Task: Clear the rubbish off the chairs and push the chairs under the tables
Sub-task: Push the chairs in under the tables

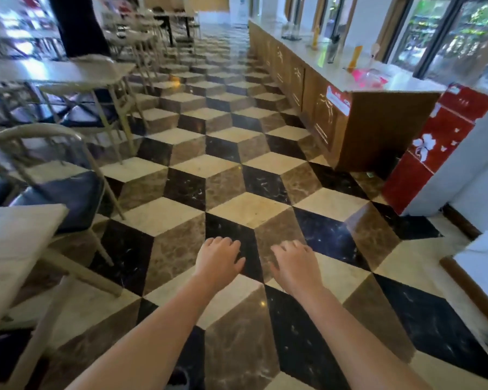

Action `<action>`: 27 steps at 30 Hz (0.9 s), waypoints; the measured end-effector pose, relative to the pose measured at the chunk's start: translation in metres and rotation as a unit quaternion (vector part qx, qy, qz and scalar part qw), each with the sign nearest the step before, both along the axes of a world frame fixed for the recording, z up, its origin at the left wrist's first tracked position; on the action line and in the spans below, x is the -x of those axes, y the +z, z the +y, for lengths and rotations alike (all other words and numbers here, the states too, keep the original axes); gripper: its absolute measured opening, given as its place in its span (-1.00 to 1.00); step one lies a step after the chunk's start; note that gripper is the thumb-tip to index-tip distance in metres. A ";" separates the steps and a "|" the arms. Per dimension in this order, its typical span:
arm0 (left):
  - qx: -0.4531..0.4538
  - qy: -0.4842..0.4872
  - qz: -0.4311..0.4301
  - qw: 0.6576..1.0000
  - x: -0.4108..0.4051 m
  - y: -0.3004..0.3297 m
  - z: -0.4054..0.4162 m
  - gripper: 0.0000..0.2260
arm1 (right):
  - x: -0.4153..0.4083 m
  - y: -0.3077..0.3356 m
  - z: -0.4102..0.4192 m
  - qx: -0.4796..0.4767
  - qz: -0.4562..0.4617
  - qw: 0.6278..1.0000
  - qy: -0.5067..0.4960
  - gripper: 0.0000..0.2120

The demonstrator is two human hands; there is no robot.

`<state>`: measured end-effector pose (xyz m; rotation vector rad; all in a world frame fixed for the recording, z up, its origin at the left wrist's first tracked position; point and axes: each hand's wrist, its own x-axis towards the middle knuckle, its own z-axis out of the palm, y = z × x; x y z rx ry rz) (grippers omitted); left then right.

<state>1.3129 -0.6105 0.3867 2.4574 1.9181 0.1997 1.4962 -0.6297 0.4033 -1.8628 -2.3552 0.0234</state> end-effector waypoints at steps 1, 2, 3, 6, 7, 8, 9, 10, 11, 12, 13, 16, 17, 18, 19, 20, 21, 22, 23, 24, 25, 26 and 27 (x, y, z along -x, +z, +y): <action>-0.004 0.019 -0.005 1.000 0.002 -0.001 0.012 -0.71 | 0.002 0.001 0.020 0.000 0.003 1.000 0.017 -0.66; -0.003 0.035 -0.010 0.999 0.006 -0.002 0.022 -0.72 | 0.005 0.001 0.039 0.005 0.006 0.999 0.032 -0.66; -0.003 0.051 -0.012 0.999 0.009 -0.004 0.031 -0.72 | 0.009 0.000 0.056 0.010 0.009 0.999 0.049 -0.66; -0.001 0.106 -0.014 0.994 0.023 -0.013 0.065 -0.73 | 0.026 -0.006 0.105 0.023 0.008 0.995 0.101 -0.67; 0.000 0.122 -0.019 0.992 0.028 -0.016 0.079 -0.72 | 0.032 -0.009 0.123 0.025 0.007 0.993 0.115 -0.68; 0.000 0.132 -0.018 0.991 0.033 -0.019 0.095 -0.72 | 0.037 -0.012 0.141 0.026 0.004 0.991 0.128 -0.67; 0.002 0.138 -0.011 0.990 0.038 -0.022 0.113 -0.70 | 0.043 -0.014 0.161 0.026 0.000 0.990 0.140 -0.67; 0.007 0.144 -0.004 0.990 0.043 -0.024 0.131 -0.67 | 0.050 -0.015 0.182 0.027 -0.005 0.988 0.150 -0.66; 0.008 0.149 -0.004 0.989 0.048 -0.026 0.151 -0.66 | 0.056 -0.016 0.204 0.025 -0.007 0.987 0.156 -0.66; 0.005 0.152 -0.008 0.988 0.054 -0.026 0.172 -0.65 | 0.063 -0.015 0.227 0.021 -0.008 0.987 0.161 -0.67; 0.001 0.154 -0.014 0.988 0.061 -0.025 0.194 -0.66 | 0.070 -0.013 0.251 0.015 -0.009 0.986 0.164 -0.68; -0.011 0.166 -0.035 0.985 0.086 -0.014 0.260 -0.69 | 0.094 -0.003 0.323 0.004 -0.015 0.985 0.173 -0.69; -0.017 0.171 -0.039 0.984 0.096 -0.009 0.281 -0.70 | 0.104 0.001 0.346 0.002 -0.015 0.985 0.174 -0.69; -0.022 0.174 -0.038 0.984 0.105 -0.004 0.303 -0.71 | 0.113 0.005 0.368 -0.002 -0.014 0.984 0.176 -0.69; -0.024 0.178 -0.034 0.983 0.114 0.000 0.324 -0.71 | 0.123 0.007 0.390 -0.008 -0.014 0.984 0.178 -0.69; -0.027 0.181 -0.034 0.983 0.123 0.004 0.345 -0.70 | 0.133 0.008 0.411 -0.011 -0.014 0.984 0.180 -0.68; -0.029 0.184 -0.037 0.982 0.132 0.005 0.364 -0.68 | 0.142 0.008 0.430 -0.011 -0.016 0.983 0.180 -0.68; -0.030 0.188 -0.040 0.981 0.140 0.006 0.381 -0.66 | 0.150 0.006 0.447 -0.006 -0.016 0.983 0.181 -0.67; -0.032 0.193 -0.039 0.980 0.147 0.005 0.395 -0.65 | 0.158 0.002 0.463 -0.001 -0.015 0.983 0.184 -0.67; -0.032 0.197 -0.039 0.979 0.154 0.003 0.409 -0.65 | 0.165 -0.002 0.478 0.004 -0.012 0.982 0.188 -0.67; -0.030 0.201 -0.039 0.978 0.160 0.001 0.422 -0.66 | 0.173 -0.005 0.493 0.009 -0.010 0.981 0.193 -0.68; -0.028 0.206 -0.040 0.977 0.167 -0.001 0.437 -0.66 | 0.182 -0.009 0.509 0.014 -0.010 0.980 0.198 -0.68; -0.028 0.213 -0.037 0.976 0.176 -0.004 0.452 -0.66 | 0.191 -0.013 0.526 0.017 -0.011 0.979 0.204 -0.68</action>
